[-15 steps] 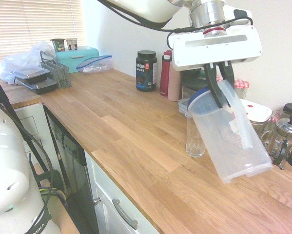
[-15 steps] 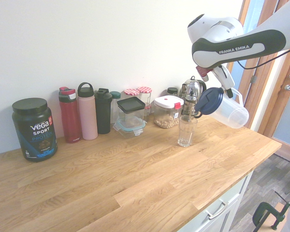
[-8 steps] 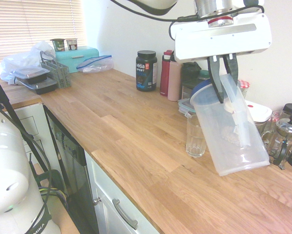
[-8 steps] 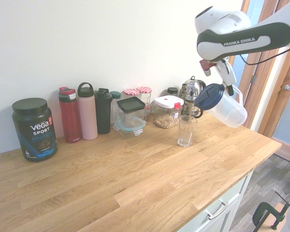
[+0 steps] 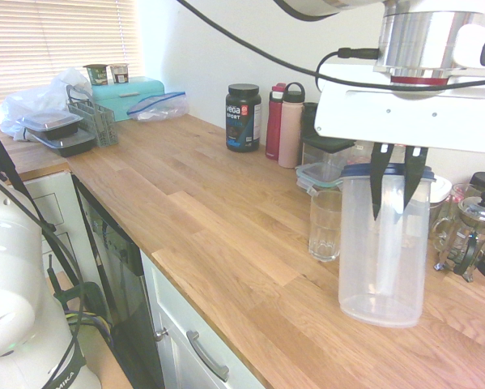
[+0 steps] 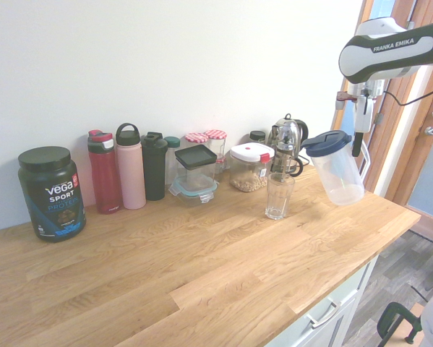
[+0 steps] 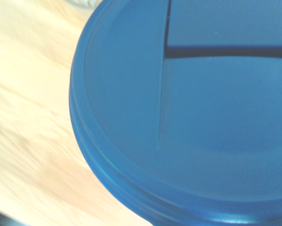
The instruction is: Pour me some water
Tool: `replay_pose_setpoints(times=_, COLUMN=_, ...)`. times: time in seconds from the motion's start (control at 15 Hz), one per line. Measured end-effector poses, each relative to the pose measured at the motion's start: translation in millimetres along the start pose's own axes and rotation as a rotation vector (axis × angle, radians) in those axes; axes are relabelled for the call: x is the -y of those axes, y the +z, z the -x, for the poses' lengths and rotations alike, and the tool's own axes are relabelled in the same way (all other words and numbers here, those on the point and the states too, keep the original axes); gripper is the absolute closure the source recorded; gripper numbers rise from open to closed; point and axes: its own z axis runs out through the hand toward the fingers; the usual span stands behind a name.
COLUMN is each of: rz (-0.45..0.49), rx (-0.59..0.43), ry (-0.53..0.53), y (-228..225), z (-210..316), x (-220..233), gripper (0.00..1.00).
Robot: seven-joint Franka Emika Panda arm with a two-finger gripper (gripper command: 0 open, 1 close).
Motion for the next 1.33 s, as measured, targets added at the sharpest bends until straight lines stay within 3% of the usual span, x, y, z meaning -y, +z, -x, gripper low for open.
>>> replay_pose_setpoints(times=0.33, rz=-0.105, rx=-0.113, ry=0.199, y=2.1, z=42.7, x=-39.6, gripper=1.0)
replay_pose_setpoints(times=0.87, rz=-0.18, rx=-0.322, ry=0.519, y=23.5, z=127.3, x=-22.6, gripper=1.0)
replay_pose_setpoints(times=1.07, rz=-0.185, rx=-0.33, ry=0.53, y=40.5, z=166.9, x=16.5, gripper=1.0)
replay_pose_setpoints(times=1.33, rz=-0.198, rx=-0.325, ry=0.492, y=2.2, z=219.0, x=86.3, gripper=1.0)
